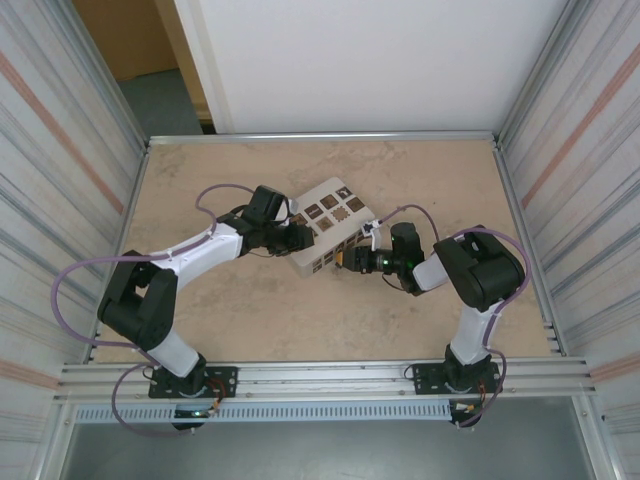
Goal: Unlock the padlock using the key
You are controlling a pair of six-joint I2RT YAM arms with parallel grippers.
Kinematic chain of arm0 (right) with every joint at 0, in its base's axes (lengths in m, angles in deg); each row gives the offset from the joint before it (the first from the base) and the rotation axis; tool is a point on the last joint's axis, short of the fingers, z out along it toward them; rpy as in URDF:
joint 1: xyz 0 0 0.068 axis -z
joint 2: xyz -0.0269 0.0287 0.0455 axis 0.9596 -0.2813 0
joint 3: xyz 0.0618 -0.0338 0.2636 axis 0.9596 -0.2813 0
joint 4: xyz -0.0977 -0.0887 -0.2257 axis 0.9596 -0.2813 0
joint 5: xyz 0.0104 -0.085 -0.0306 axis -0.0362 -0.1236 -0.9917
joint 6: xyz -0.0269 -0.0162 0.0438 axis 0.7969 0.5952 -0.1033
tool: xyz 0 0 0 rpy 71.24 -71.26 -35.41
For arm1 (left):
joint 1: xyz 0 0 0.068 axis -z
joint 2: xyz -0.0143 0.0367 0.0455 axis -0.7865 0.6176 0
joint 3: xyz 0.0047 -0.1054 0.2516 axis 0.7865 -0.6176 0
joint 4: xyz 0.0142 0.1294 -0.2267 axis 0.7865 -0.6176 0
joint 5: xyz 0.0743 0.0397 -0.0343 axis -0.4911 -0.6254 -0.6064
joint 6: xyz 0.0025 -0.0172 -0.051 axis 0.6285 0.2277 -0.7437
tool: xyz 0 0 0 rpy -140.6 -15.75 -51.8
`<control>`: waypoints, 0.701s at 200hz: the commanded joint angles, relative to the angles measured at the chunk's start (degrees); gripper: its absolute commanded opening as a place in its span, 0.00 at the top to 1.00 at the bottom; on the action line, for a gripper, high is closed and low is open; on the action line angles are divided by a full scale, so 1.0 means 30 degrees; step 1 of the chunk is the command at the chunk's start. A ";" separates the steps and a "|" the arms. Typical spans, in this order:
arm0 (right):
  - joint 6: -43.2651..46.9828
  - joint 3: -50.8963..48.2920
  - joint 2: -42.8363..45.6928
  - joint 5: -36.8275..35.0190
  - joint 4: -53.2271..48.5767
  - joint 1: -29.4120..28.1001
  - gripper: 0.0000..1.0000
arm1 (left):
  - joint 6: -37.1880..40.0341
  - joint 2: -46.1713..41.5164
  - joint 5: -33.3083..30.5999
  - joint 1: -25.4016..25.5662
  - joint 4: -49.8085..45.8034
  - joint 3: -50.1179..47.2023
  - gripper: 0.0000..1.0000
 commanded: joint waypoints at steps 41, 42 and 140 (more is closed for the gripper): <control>0.0838 -0.0185 0.0740 0.0414 -0.0647 0.0111 0.82 | 0.0404 0.0100 -0.0709 -0.0081 -0.0816 -0.0547 0.69; 0.0832 -0.0189 0.0740 0.0397 -0.0662 0.0113 0.82 | 0.0415 0.0085 -0.0732 -0.0081 -0.0815 -0.0549 0.69; -0.1875 -0.0474 0.1106 -0.1248 0.0339 0.0115 0.98 | 0.0285 -0.0087 -0.0753 0.0053 -0.0582 -0.1331 0.70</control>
